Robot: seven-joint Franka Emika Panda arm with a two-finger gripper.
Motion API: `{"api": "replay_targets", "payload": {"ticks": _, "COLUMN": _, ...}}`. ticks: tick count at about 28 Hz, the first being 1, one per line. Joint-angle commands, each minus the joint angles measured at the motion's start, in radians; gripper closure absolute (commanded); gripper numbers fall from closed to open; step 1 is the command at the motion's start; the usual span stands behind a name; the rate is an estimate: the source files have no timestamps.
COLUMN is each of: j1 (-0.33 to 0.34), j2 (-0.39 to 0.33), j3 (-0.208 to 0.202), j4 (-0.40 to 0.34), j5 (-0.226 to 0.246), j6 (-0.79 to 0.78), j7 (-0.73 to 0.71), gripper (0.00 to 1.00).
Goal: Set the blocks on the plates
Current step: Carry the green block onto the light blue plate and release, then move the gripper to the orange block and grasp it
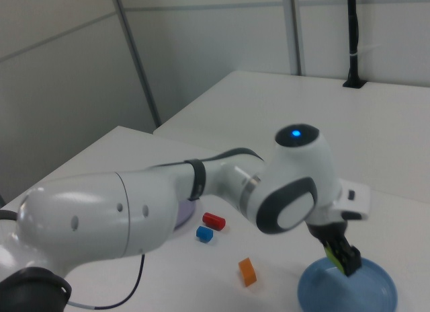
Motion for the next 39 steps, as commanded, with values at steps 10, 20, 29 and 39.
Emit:
{"api": "replay_targets", "payload": {"ticks": 10, "j1": -0.018, "j2": 0.05, "j3": 0.002, "j4": -0.042, "j5": -0.009, "j6": -0.014, "j7": -0.046, "gripper": 0.67}}
{"api": "replay_targets", "payload": {"ticks": 20, "j1": -0.015, "j2": 0.022, "j3": 0.002, "j4": -0.034, "j5": -0.006, "j6": -0.053, "j7": -0.039, "gripper": 0.0}}
{"api": "replay_targets", "payload": {"ticks": 29, "j1": 0.011, "j2": -0.068, "j3": 0.019, "j4": -0.042, "j5": 0.018, "j6": -0.213, "j7": 0.026, "gripper": 0.0}}
{"api": "replay_targets", "payload": {"ticks": 39, "j1": 0.149, "j2": -0.096, "j3": 0.021, "j4": -0.151, "j5": 0.052, "j6": -0.247, "j7": 0.215, "gripper": 0.0}}
